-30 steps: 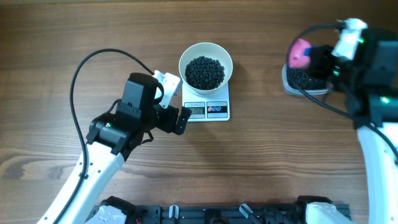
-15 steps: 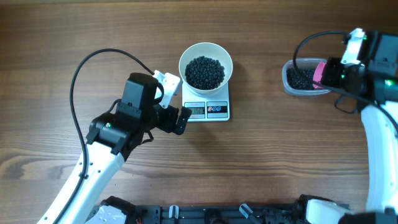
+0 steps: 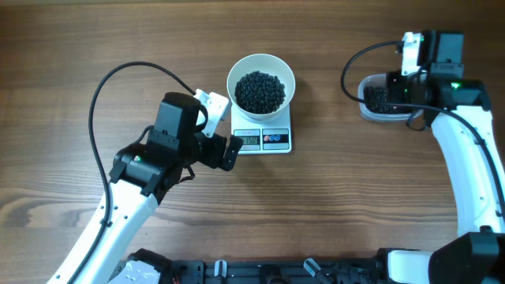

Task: Scoop item into bowl and weigh 150g on scale
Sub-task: 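Lower the pink scoop into the bean tub with the right gripper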

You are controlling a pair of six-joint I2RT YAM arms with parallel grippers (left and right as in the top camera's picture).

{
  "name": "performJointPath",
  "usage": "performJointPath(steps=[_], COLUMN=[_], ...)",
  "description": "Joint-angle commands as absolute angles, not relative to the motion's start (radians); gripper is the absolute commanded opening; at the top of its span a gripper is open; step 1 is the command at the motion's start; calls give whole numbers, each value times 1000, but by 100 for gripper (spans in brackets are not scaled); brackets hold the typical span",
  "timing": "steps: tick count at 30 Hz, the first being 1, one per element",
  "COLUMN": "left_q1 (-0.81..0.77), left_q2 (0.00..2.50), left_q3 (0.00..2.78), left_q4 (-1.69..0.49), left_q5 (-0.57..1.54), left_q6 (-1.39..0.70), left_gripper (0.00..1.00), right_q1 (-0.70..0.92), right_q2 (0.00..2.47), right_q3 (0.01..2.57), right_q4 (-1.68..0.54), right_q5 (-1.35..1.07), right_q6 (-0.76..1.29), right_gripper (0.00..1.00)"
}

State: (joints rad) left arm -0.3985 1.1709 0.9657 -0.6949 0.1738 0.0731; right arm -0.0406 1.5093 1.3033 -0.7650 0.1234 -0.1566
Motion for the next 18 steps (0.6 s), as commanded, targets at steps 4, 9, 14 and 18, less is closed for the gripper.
performJointPath(steps=[4, 9, 14, 18], left_q1=[-404, -404, -404, -404], left_q2=[1173, 1173, 1173, 1173], left_q3=[961, 961, 961, 961], left_q4=[-692, -692, -692, -692], left_q5=[189, 189, 189, 189], left_q6=[74, 74, 75, 75], left_gripper=[100, 100, 100, 100], right_q1=[-26, -26, -26, -27], right_q2=[1515, 1515, 1515, 1515], right_q3=[1320, 1320, 1320, 1320], right_q4=[-762, -800, -851, -852], right_q5=[210, 183, 183, 182], right_q6=[-171, -128, -97, -43], right_gripper=[17, 55, 91, 93])
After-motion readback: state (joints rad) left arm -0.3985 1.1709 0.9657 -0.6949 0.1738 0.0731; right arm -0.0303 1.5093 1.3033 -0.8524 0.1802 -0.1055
